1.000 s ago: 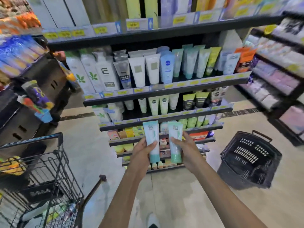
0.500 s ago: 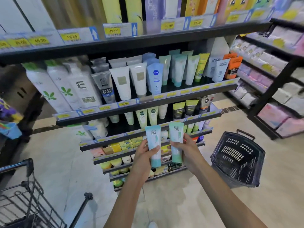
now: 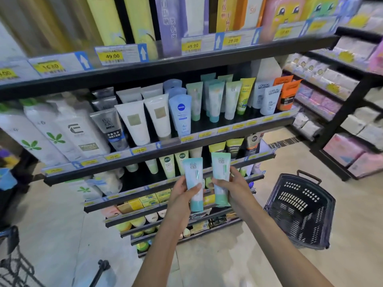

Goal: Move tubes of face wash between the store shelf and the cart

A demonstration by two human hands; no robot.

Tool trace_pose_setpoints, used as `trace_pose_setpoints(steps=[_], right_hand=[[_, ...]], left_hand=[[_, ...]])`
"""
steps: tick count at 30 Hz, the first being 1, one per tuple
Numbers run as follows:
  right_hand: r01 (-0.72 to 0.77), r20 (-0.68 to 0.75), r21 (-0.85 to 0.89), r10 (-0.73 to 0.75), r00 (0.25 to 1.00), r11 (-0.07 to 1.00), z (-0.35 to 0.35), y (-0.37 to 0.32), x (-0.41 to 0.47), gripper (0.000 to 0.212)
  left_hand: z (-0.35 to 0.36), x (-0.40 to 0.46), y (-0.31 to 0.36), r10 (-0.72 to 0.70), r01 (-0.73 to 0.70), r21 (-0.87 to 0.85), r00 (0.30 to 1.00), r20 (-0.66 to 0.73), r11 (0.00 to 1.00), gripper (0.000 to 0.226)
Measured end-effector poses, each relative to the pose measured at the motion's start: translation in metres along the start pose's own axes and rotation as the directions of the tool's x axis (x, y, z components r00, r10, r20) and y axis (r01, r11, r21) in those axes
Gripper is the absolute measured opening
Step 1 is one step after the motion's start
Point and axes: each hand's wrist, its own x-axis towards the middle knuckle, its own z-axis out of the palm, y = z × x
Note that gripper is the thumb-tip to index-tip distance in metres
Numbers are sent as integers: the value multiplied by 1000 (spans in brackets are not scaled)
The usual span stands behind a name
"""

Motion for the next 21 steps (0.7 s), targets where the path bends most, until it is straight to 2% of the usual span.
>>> trace_pose_setpoints(steps=[4,11,18,21], right_hand=[[37,27,-40,-36,999,999,-19,-23,21,47],[104,172,-36,-97,980,994,-39,-78,56,39],[234,285,-131,-189,940,963,-29,-123,100,41],[300,284,-160,-248,926,940,-14,-140,113,38]], left_hand=[[31,16,0,34,-34,-4,998,-51,999,43],[80,34,-3,81,-84,-19,988,-133,996,43],[105,38,-3,119,-135,-62,971,-206,989,42],[110,36,-1,118,-136,-64,966,-228,989,41]])
